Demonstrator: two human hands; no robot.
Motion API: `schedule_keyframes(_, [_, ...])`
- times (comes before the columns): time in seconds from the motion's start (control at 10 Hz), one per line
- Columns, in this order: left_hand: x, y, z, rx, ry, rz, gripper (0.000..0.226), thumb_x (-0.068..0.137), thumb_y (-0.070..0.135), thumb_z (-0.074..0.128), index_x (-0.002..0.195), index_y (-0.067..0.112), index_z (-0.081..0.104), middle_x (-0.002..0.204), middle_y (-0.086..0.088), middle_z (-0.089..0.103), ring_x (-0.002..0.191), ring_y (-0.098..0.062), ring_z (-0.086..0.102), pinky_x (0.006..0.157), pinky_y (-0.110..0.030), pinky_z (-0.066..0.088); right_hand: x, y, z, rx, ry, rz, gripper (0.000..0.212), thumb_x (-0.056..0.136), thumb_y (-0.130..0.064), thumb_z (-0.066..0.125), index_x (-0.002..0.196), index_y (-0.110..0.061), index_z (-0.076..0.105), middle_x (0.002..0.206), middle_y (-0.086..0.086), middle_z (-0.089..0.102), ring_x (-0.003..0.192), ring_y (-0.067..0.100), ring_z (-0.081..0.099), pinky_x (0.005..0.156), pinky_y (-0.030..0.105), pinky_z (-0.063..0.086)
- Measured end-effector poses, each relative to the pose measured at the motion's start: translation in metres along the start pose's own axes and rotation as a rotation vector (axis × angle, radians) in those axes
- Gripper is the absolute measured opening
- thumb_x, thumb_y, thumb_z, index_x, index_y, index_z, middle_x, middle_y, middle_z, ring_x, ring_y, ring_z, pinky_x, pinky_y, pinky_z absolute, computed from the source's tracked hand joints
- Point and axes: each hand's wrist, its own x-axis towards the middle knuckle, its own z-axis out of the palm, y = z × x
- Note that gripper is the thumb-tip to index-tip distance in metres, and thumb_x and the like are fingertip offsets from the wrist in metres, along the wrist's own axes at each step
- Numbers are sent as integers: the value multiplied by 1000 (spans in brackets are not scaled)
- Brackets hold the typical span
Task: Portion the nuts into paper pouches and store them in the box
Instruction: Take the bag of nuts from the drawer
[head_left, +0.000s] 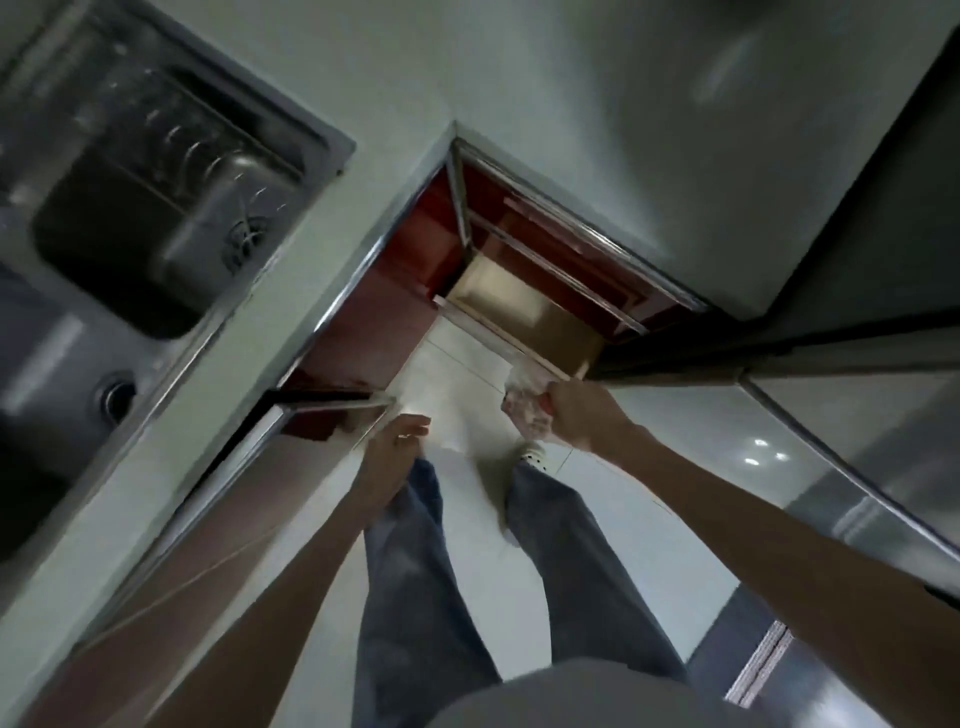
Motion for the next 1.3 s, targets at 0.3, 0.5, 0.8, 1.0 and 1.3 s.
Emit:
schedule_keyframes(0.3, [-216, -43, -3, -224, 260, -289, 38, 88, -6, 42, 114, 13, 62, 107, -5, 66, 91, -19, 59, 74, -26, 44, -116, -20, -7, -174, -178, -85, 41, 99, -42, 38, 96, -11, 64, 86, 8, 68, 72, 21, 65, 69, 30, 54])
schedule_keyframes(0.5, [-330, -110, 38, -465, 514, -440, 38, 89, -5, 39, 111, 17, 60, 106, -3, 66, 91, -21, 60, 72, -28, 46, -156, -42, -5, -325, -285, -173, 32, 93, -39, 49, 96, -14, 68, 90, 5, 70, 75, 17, 64, 67, 26, 51])
schedule_keyframes(0.8, [-498, -202, 170, -894, 861, -568, 26, 97, 7, 42, 116, 13, 59, 110, -7, 65, 94, -24, 60, 70, -31, 46, -217, -142, 39, -676, -301, -536, 32, 93, -35, 42, 96, -10, 63, 93, 13, 67, 85, 31, 63, 67, 31, 44])
schedule_keyframes(1.0, [-569, -226, 272, -1289, 1055, -651, 23, 95, 7, 48, 114, 12, 61, 106, -8, 64, 90, -23, 59, 70, -30, 43, -265, -212, 63, -706, -210, -798, 27, 94, -27, 48, 93, -4, 61, 91, 19, 68, 83, 34, 64, 66, 36, 46])
schedule_keyframes(1.3, [-614, -261, 384, -1663, 1087, -850, 18, 95, 17, 47, 96, 11, 63, 82, -6, 61, 65, -20, 50, 55, -25, 33, -323, -269, 115, -729, -222, -993, 27, 94, -21, 52, 87, 2, 64, 82, 24, 68, 77, 38, 64, 63, 38, 44])
